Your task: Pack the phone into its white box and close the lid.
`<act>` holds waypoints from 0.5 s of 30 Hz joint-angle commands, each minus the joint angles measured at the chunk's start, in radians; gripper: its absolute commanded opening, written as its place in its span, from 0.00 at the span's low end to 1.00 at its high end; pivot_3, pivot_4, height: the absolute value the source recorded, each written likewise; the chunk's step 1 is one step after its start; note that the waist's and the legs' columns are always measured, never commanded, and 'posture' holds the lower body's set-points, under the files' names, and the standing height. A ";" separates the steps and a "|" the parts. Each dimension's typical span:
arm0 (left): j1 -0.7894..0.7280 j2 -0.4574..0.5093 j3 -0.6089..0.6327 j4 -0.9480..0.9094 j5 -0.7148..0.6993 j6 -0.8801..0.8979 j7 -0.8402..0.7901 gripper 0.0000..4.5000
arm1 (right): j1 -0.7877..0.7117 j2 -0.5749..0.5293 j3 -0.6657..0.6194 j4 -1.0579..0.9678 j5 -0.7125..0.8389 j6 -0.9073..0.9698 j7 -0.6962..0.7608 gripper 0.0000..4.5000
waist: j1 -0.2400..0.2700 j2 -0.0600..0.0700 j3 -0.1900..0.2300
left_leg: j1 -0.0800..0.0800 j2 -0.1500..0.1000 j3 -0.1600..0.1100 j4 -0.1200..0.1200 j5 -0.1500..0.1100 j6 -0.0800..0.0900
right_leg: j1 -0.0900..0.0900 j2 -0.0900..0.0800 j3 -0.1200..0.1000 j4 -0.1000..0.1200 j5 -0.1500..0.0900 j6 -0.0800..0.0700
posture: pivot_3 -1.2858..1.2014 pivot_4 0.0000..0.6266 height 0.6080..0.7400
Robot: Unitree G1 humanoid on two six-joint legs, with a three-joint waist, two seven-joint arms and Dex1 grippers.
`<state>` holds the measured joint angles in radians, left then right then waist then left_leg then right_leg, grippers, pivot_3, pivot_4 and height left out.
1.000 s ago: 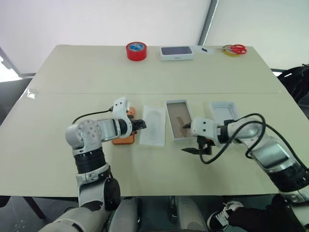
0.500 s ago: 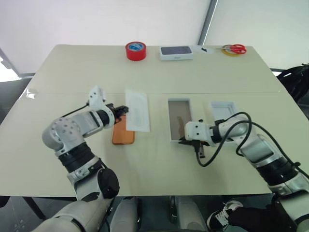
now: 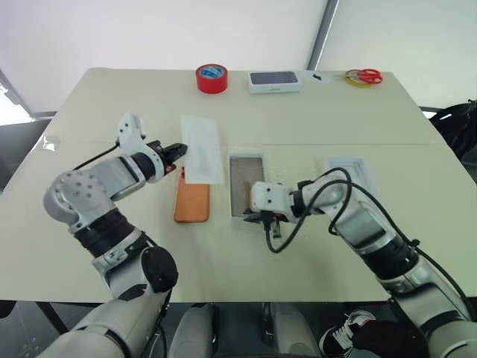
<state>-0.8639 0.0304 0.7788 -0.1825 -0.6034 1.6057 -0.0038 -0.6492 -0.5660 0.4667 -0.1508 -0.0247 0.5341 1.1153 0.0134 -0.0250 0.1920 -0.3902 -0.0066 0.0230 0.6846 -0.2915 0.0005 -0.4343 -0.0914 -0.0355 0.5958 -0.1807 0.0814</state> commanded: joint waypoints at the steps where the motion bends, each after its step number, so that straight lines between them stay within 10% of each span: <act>1: -0.002 -0.052 -0.010 -0.059 -0.033 0.009 0.026 0.00 | -0.002 -0.021 -0.060 -0.064 0.034 -0.002 0.000 0.67 | -0.002 0.000 0.000 | 0.000 0.000 0.000 0.000 0.000 0.000 | 0.000 0.000 0.000 0.000 0.000 0.000 | 0.52 0.24 0.97; 2: -0.001 -0.074 -0.011 -0.067 -0.035 0.009 0.035 0.00 | 0.004 -0.033 -0.077 -0.077 0.045 0.001 0.001 0.78 | -0.002 0.000 0.000 | 0.000 0.000 0.000 0.000 0.000 0.000 | 0.000 0.000 0.000 0.000 0.000 0.000 | 0.52 0.24 0.97; 15: 0.131 -0.254 -0.152 -0.128 0.038 -0.016 0.103 0.00 | 0.089 -0.220 -0.266 -0.091 0.075 0.026 -0.060 0.78 | -0.004 0.000 0.000 | 0.000 -0.001 0.000 0.000 0.000 0.001 | 0.000 0.001 0.000 0.000 0.000 0.000 | 0.52 0.24 0.97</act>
<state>-0.7423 -0.1620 0.6526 -0.2864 -0.5702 1.6042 0.1014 -0.5580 -0.7710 0.2323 -0.2289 0.0453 0.5638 1.0663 0.0095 -0.0255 0.1922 -0.3902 -0.0076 0.0233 0.6842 -0.2919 0.0014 -0.4344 -0.0899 -0.0354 0.5954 -0.1809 0.0812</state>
